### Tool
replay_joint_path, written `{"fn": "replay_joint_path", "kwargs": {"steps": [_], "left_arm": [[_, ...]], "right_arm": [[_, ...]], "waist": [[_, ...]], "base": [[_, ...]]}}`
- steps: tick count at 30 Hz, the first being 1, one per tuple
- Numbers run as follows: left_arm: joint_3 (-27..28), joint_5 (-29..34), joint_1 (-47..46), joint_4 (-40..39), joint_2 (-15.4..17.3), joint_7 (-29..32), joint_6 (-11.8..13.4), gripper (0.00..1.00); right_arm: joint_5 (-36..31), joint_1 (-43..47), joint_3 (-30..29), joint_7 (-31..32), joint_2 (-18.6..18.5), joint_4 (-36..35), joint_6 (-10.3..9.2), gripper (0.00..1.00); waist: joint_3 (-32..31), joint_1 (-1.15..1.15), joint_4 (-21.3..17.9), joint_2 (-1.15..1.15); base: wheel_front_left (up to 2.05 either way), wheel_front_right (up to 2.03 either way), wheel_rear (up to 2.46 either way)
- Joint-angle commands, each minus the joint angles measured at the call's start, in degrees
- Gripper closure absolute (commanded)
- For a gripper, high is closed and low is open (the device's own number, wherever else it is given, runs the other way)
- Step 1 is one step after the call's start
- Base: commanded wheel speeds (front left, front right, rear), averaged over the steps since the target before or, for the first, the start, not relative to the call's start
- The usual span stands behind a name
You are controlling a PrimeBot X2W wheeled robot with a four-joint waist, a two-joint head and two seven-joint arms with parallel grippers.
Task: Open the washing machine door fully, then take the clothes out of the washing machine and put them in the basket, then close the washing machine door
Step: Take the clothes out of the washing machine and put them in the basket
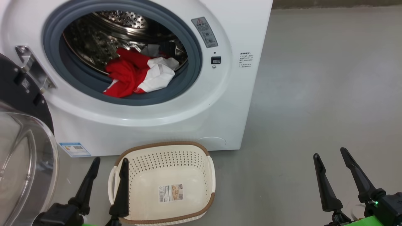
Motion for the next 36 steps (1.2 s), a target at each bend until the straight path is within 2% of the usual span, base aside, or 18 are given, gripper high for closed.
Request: {"fn": "replay_joint_path", "kwargs": {"steps": [1,22,36], "left_arm": [[2.0,0.3,-2.8,-1.0,0.8,-0.6,0.3,0.0],[2.4,0.3,-11.2,3.4,-0.5,-1.5,1.1,0.0],[3.1,-0.7,-22.7,9.1,-1.1,-2.4,-0.9,0.0]], "right_arm": [[0.3,-2.7,1.5,-0.7,-0.9,-1.4,0.29,0.0],[-0.4,-7.4,3.1,-1.3,-0.9,-1.4,0.29,0.0],[-0.8,-11.0,3.7,-1.9,-0.9,-1.2,0.29,0.0]], "waist": [[0.8,0.0,0.2,0.0],[10.1,0.0,-0.7,0.0],[16.5,0.0,-1.1,0.0]], "base": [[0.0,0.0,0.0],[0.0,0.0,0.0],[0.0,0.0,0.0]]}}
